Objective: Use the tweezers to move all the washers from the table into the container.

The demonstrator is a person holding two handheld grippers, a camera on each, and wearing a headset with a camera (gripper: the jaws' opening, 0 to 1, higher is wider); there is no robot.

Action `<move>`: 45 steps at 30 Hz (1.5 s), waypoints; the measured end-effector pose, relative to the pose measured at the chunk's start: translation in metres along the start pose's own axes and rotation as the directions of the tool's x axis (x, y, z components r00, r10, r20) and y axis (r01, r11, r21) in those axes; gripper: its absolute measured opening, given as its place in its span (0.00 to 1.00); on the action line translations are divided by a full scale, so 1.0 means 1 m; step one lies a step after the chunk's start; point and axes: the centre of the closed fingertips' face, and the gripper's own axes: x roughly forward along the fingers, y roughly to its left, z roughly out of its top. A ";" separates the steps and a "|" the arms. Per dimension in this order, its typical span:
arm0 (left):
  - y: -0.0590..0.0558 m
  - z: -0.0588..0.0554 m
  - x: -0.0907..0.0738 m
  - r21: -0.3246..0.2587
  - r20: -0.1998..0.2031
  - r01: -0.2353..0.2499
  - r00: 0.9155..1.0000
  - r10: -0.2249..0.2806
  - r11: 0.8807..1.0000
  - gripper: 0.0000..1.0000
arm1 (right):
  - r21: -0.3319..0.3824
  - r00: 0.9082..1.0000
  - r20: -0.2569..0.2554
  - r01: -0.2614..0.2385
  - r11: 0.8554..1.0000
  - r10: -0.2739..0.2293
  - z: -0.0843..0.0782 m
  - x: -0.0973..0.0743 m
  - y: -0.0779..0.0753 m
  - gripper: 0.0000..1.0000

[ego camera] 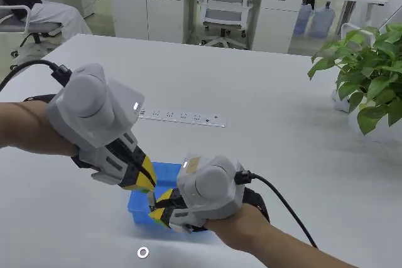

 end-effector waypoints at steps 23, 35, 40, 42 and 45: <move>-0.032 -0.022 0.017 -0.036 -0.012 0.028 1.000 -0.028 0.999 0.05 | 0.018 0.998 -0.025 -0.063 0.998 0.064 -0.020 0.020 0.035 0.11; -0.039 -0.030 0.026 -0.053 -0.014 0.047 0.999 -0.047 0.998 0.05 | 0.028 0.995 -0.040 -0.089 0.996 0.090 -0.030 0.026 0.046 0.11; -0.042 -0.033 0.029 -0.059 -0.018 0.054 0.998 -0.055 0.997 0.05 | 0.031 0.994 -0.046 -0.098 0.995 0.099 -0.032 0.029 0.049 0.11; -0.042 -0.034 0.030 -0.062 -0.019 0.057 0.998 -0.058 0.996 0.05 | 0.031 0.994 -0.048 -0.101 0.994 0.102 -0.033 0.029 0.050 0.11; -0.043 -0.036 0.031 -0.063 -0.021 0.057 0.998 -0.059 0.996 0.05 | 0.033 0.993 -0.051 -0.100 0.994 0.102 -0.035 0.031 0.051 0.11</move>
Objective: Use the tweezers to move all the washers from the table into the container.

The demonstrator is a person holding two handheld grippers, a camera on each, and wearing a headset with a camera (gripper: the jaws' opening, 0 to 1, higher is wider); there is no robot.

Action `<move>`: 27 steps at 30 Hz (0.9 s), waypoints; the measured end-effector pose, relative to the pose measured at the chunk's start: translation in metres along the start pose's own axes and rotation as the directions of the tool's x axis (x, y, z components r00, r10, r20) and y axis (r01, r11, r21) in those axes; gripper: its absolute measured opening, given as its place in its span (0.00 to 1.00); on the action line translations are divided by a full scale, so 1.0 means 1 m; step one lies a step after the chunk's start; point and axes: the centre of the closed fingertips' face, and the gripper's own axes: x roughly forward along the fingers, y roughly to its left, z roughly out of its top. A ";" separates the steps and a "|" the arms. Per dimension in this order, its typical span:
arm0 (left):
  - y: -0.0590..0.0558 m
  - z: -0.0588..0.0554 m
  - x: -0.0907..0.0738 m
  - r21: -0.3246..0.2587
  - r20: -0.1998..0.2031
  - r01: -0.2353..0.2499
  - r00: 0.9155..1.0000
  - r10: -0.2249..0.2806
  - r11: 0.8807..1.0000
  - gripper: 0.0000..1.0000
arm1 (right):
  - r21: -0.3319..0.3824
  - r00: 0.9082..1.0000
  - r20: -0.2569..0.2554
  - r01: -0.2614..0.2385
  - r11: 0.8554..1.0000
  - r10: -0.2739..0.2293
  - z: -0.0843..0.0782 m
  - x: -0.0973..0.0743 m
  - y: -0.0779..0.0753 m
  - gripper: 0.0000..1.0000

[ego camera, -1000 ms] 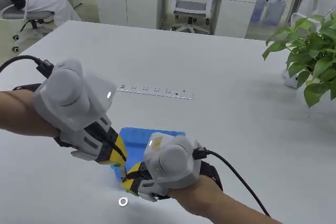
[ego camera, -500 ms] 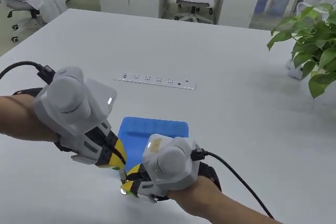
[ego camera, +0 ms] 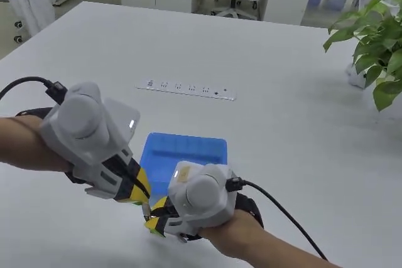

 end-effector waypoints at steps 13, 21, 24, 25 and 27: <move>0.006 -0.002 0.002 -0.027 0.010 0.012 1.000 -0.011 1.000 0.05 | 0.022 1.000 -0.003 -0.012 1.000 0.012 -0.003 0.002 -0.001 0.11; 0.006 -0.002 0.004 -0.048 0.015 0.030 0.999 -0.030 0.998 0.05 | 0.037 1.000 -0.006 -0.011 0.999 0.011 -0.003 0.002 -0.001 0.10; 0.005 -0.001 0.004 -0.051 0.018 0.036 0.999 -0.035 0.998 0.05 | 0.047 1.000 -0.007 -0.011 0.999 0.012 -0.004 0.002 -0.001 0.10; 0.005 -0.001 0.005 -0.052 0.019 0.037 0.999 -0.036 0.998 0.05 | 0.051 1.000 -0.007 -0.011 0.999 0.012 -0.004 0.002 -0.001 0.10; 0.005 0.000 0.005 -0.051 0.020 0.038 0.999 -0.037 0.998 0.05 | 0.052 1.000 -0.009 -0.009 0.999 0.009 -0.004 0.002 -0.001 0.09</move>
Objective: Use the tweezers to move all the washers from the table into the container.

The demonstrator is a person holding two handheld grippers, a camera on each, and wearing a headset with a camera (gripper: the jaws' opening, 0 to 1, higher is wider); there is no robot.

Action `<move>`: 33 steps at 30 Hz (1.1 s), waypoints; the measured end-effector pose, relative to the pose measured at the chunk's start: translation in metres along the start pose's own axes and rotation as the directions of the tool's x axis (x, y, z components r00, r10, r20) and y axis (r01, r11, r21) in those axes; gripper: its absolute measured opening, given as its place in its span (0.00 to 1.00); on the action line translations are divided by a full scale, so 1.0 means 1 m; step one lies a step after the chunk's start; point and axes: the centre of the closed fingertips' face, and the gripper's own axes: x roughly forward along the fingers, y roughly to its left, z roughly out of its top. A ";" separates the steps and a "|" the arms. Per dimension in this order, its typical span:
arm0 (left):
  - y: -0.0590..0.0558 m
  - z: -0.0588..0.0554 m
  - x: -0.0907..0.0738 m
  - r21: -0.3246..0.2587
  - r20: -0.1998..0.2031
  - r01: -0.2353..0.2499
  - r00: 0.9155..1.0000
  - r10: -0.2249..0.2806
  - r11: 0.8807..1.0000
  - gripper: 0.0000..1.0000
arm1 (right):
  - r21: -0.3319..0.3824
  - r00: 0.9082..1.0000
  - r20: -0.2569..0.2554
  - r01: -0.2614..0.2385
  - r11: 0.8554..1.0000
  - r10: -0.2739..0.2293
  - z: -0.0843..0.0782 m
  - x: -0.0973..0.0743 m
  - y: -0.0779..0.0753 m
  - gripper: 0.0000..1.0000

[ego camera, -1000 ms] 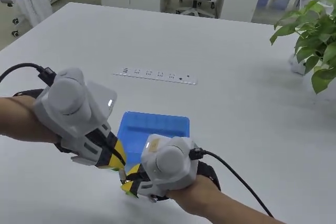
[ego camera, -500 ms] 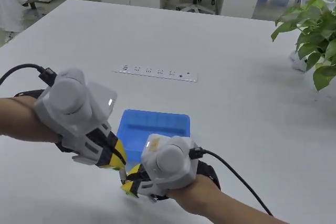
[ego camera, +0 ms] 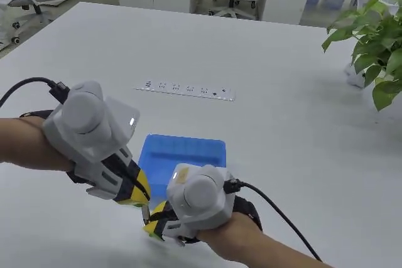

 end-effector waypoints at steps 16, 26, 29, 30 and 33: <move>-0.004 0.003 -0.013 0.023 -0.010 -0.004 1.000 0.004 1.000 0.05 | -0.027 1.000 0.014 0.011 1.000 -0.010 0.012 -0.005 0.004 0.08; -0.002 0.016 -0.030 0.041 -0.001 -0.005 1.000 0.005 0.999 0.05 | -0.008 0.999 0.035 0.039 0.999 -0.038 0.028 -0.021 0.001 0.08; 0.001 0.022 -0.034 0.050 0.004 -0.009 1.000 0.009 0.999 0.05 | 0.002 0.998 0.044 0.052 0.999 -0.052 0.031 -0.027 -0.003 0.08; 0.001 0.025 -0.035 0.054 0.006 -0.009 1.000 0.009 0.999 0.05 | 0.001 0.997 0.046 0.055 0.998 -0.055 0.032 -0.028 -0.004 0.08; 0.004 0.031 -0.037 0.068 0.006 -0.012 1.000 0.012 0.998 0.05 | 0.002 0.996 0.054 0.068 0.998 -0.068 0.035 -0.035 -0.009 0.08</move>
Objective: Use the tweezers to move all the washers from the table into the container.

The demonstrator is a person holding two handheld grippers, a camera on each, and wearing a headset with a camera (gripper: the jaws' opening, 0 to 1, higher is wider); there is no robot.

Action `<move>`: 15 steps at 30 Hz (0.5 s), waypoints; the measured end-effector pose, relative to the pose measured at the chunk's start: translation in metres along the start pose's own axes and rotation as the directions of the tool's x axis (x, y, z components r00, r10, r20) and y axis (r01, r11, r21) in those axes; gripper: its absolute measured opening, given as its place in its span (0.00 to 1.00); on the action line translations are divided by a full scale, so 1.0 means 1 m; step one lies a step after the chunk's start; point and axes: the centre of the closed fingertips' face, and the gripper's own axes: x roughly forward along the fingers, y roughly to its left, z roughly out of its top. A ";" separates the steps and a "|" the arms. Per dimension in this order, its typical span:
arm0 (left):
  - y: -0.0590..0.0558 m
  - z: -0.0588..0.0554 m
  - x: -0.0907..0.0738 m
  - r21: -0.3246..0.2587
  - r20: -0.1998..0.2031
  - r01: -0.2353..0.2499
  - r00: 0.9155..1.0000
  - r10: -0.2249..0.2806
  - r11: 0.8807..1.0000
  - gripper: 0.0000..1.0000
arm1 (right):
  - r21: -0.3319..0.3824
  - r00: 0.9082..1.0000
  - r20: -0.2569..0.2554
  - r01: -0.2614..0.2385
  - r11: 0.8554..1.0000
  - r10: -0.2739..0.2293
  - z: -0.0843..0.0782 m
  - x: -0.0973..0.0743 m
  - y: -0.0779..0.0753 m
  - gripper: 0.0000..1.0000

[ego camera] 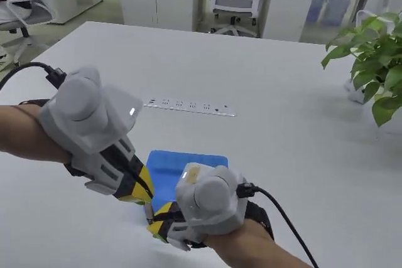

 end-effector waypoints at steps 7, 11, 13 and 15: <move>0.010 0.015 -0.006 0.033 0.005 -0.009 1.000 0.009 0.999 0.05 | -0.007 0.999 0.013 0.032 0.999 -0.032 0.008 -0.015 -0.015 0.08; 0.017 0.023 -0.007 0.047 0.010 -0.015 1.000 0.015 0.999 0.05 | -0.013 0.998 0.014 0.056 0.998 -0.056 0.009 -0.023 -0.025 0.08; 0.021 0.027 -0.007 0.056 0.014 -0.019 1.000 0.018 0.998 0.05 | -0.016 0.998 0.013 0.066 0.998 -0.066 0.009 -0.027 -0.030 0.08; 0.025 0.031 -0.008 0.066 0.017 -0.022 1.000 0.021 0.998 0.05 | -0.016 0.997 0.015 0.074 0.997 -0.073 0.010 -0.030 -0.034 0.08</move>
